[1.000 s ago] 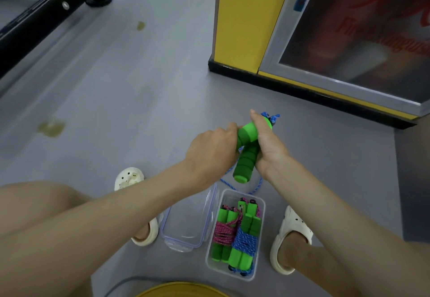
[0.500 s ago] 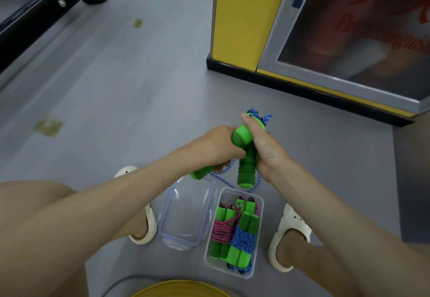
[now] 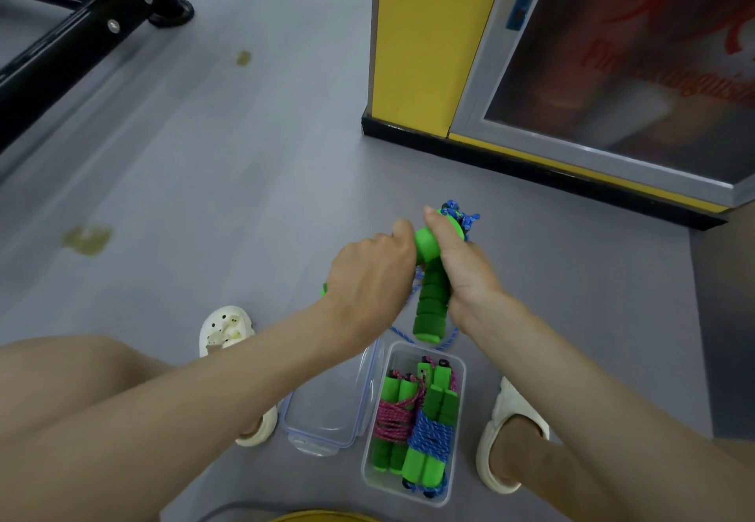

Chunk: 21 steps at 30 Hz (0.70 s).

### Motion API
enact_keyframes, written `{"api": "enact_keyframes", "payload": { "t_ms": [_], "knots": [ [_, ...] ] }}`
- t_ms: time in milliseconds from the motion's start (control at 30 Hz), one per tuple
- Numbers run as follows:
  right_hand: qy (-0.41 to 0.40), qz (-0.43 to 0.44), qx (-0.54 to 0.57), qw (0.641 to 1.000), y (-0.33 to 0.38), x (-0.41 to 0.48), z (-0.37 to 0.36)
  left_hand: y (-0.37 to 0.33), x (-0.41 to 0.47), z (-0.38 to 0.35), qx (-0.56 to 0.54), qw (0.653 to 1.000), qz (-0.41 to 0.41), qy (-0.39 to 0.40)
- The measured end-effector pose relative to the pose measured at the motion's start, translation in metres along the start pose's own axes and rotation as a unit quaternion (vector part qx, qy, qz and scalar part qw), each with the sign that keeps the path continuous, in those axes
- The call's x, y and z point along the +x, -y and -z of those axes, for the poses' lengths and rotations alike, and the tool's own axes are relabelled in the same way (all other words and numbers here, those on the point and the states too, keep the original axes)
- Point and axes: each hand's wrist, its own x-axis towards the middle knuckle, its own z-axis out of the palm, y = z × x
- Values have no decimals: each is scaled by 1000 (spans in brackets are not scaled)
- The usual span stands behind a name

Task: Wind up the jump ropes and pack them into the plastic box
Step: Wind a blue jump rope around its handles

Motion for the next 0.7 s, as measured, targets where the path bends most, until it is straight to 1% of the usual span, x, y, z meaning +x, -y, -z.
{"api": "enact_keyframes", "payload": {
  "t_ms": [33, 67, 100, 167, 200, 233, 267, 300, 333, 367, 400, 433, 467, 500, 533, 567, 600, 633, 667, 700],
  "knots": [
    [-3, -4, 7, 1000, 1, 0, -1, 0, 0, -2, 18, 1000, -3, -14],
    [-5, -6, 10, 1000, 2, -1, -3, -1, 2, -3, -1, 1000, -5, -12],
    [-9, -5, 5, 1000, 2, 0, -3, -2, 5, -2, -35, 999, 1, 7],
    [-21, -4, -12, 1000, 2, 1, -3, -3, 10, 1, -146, 984, 11, 96],
    [-25, -4, -14, 1000, 2, 2, -1, 1, 16, 2, -226, 960, 27, 164],
    [-21, -7, -8, 1000, 3, 3, 2, 5, 21, 6, -330, 912, 46, 239],
    [-11, -14, 9, 1000, 5, 4, 4, 12, 25, 10, -429, 845, 68, 312],
    [8, -17, 29, 999, 6, 5, 9, 19, 26, 14, -506, 771, 87, 377],
    [29, -19, 42, 999, 8, 7, 12, 25, 26, 17, -554, 706, 96, 431],
    [47, -15, 39, 998, 9, 9, 16, 30, 23, 18, -582, 660, 96, 464],
    [60, -9, 31, 998, 10, 9, 17, 32, 21, 19, -595, 639, 91, 479],
    [60, -1, 21, 998, 9, 10, 18, 32, 18, 17, -596, 640, 89, 477],
    [51, 4, 14, 999, 8, 9, 16, 29, 17, 12, -586, 661, 96, 459],
    [31, 5, 10, 999, 6, 9, 14, 26, 15, 8, -561, 699, 111, 430],
    [8, 2, 11, 1000, 4, 8, 11, 22, 14, 4, -520, 749, 125, 392],
    [-15, -4, 11, 1000, 2, 6, 9, 19, 12, 2, -452, 812, 128, 347],
    [-33, -9, 11, 999, 1, 4, 8, 16, 10, 1, -357, 880, 114, 292],
    [-43, -11, 11, 999, 0, 4, 8, 13, 7, 0, -245, 937, 90, 233],
    [-49, -15, 15, 999, 0, 4, 7, 11, 4, 0, -156, 971, 64, 170],
    [-51, -22, 20, 998, 1, 5, 8, 9, 1, 0, -102, 987, 43, 120]
  ]
}}
